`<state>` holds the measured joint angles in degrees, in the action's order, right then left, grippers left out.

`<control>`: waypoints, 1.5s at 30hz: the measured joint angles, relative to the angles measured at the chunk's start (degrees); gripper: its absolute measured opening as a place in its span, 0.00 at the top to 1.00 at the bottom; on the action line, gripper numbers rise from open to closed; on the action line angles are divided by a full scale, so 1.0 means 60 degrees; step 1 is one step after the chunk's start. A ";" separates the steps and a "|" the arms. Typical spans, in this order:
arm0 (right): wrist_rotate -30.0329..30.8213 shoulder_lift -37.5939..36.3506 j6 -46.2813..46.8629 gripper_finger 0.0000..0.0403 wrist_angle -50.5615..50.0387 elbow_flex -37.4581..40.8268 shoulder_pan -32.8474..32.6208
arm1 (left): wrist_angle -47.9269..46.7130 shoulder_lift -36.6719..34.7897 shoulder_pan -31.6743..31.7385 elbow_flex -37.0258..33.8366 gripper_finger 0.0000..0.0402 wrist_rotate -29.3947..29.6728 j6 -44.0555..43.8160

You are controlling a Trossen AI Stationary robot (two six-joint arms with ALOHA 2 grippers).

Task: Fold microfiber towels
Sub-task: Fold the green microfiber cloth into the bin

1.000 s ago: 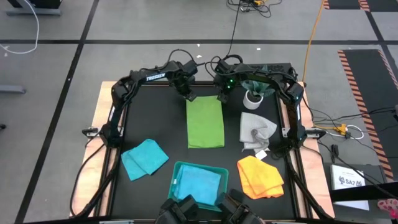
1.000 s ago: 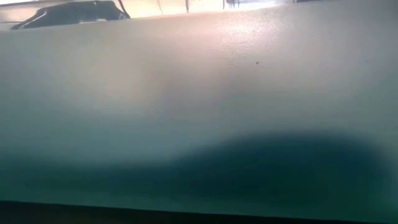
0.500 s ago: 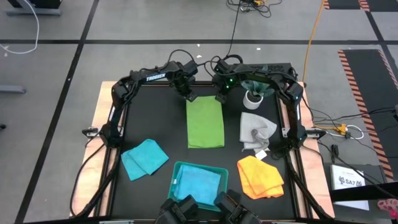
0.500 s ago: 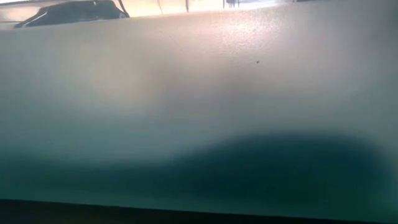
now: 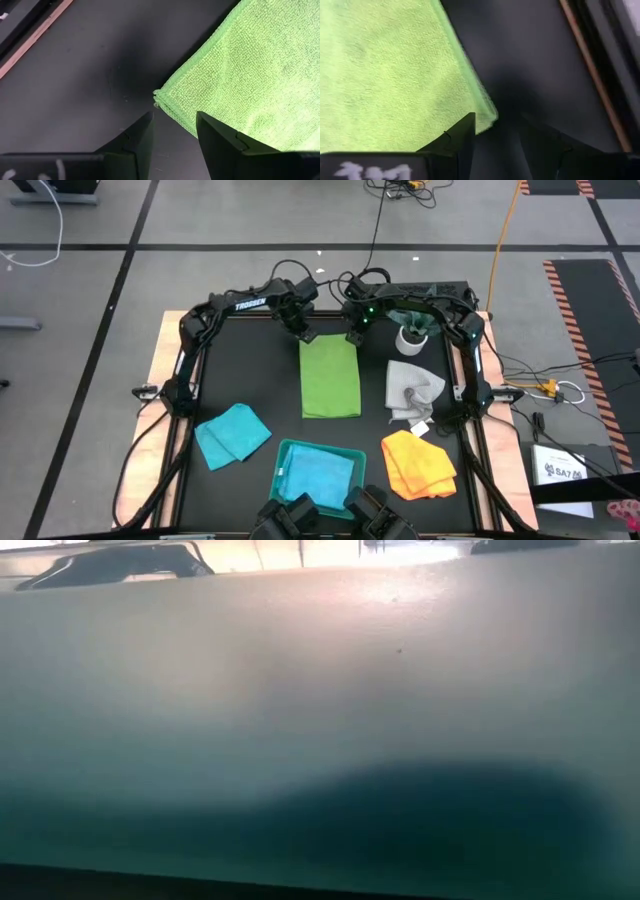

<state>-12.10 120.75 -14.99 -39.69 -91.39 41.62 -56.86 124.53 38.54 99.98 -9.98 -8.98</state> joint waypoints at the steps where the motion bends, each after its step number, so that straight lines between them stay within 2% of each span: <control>1: -0.0105 0.0005 0.0088 0.65 0.0000 0.0000 0.0001 | -0.0004 0.0000 0.0000 0.0000 0.63 0.0000 -0.0003; 28: -0.0288 0.0007 0.0136 0.65 0.0075 0.0000 0.0001 | -0.0313 0.0000 0.0018 0.0000 0.63 -0.0164 0.0344; 45: -0.0299 0.0007 0.0209 0.65 0.0023 0.0000 0.0009 | 0.0164 0.0000 0.0055 0.0000 0.63 -0.0164 0.0424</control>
<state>-13.89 120.79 -13.74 -39.56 -91.39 41.67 -55.88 124.53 38.87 99.98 -10.96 -6.44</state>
